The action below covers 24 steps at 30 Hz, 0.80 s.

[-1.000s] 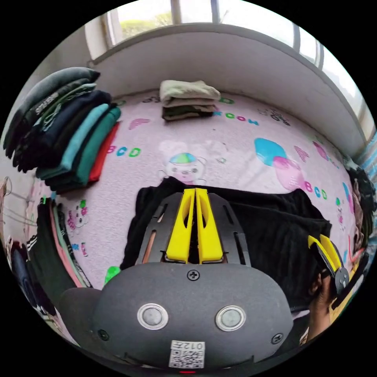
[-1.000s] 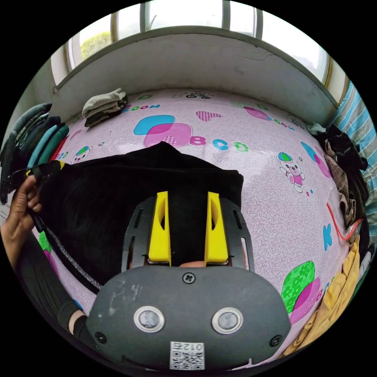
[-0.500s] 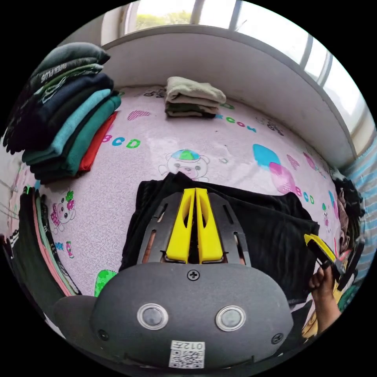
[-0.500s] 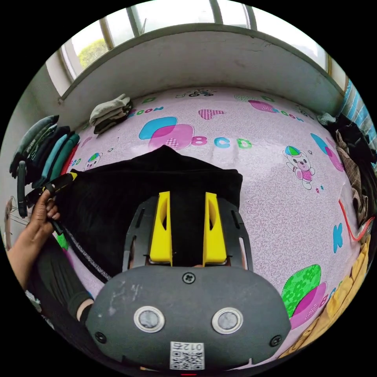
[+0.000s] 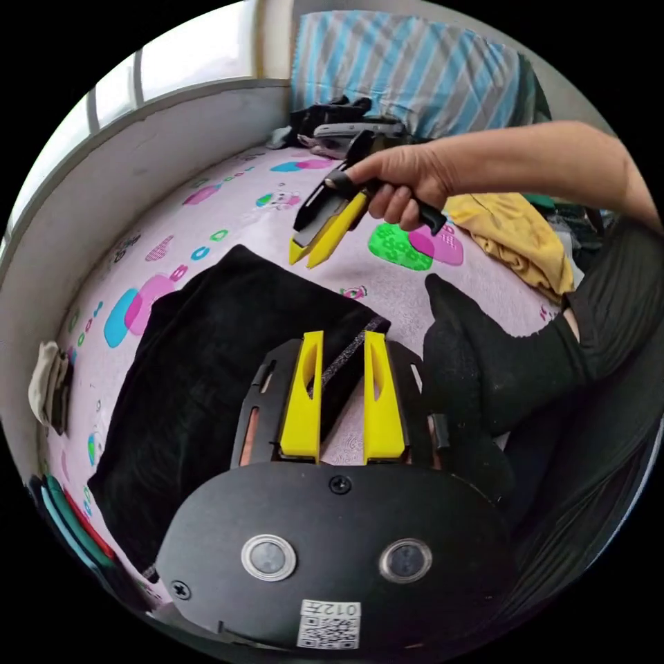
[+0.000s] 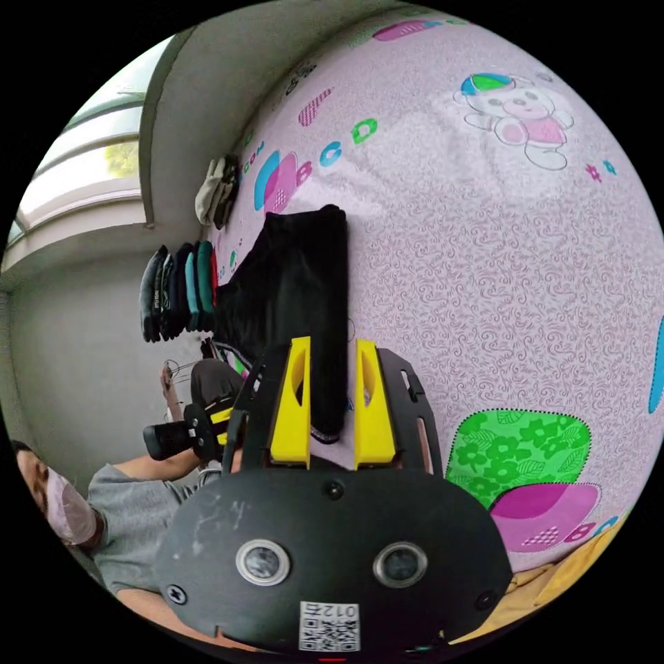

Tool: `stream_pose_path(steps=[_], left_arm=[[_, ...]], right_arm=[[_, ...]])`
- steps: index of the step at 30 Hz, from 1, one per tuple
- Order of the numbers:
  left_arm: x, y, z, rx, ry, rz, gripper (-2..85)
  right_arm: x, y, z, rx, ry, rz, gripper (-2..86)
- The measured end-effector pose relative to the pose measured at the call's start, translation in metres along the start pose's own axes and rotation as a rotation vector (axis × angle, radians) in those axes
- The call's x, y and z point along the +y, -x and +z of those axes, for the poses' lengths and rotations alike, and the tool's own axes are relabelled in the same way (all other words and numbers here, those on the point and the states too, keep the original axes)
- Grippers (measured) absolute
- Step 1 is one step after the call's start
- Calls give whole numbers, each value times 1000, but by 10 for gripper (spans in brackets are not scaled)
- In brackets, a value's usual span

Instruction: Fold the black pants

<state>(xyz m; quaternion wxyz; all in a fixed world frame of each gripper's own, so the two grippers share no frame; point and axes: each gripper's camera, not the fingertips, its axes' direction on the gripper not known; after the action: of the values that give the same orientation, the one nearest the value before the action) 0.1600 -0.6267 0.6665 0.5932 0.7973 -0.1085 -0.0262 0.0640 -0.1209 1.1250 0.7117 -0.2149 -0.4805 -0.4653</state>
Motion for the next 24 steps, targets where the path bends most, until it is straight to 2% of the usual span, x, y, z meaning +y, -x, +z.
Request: stream_pose_path(steps=[3,5,7,11,16,20,24], left_arm=[[-10,-30,8,-20,17,44,88],[-14,-46,11,-29,21,62,93],[-18,-67,14,-76,18,88,99],[-23,-97,19,-120,30,97,105],[-29,-139,23,-233,51,89,117],[-35,-169,24,-312,42,100,124],[-44,-197,22,-501,16,50,119]], right_arm=[[-3,-30,2,-78,118,35,103],[-1,-42,8,-44,265,20,106],[3,-48,10,-3,323,4,101],[-1,-74,9,-152,259,74,84],[-10,-83,14,-171,294,66,29],[-19,-90,-11,-297,258,101,17],[-25,-86,-24,-308,262,82,15]])
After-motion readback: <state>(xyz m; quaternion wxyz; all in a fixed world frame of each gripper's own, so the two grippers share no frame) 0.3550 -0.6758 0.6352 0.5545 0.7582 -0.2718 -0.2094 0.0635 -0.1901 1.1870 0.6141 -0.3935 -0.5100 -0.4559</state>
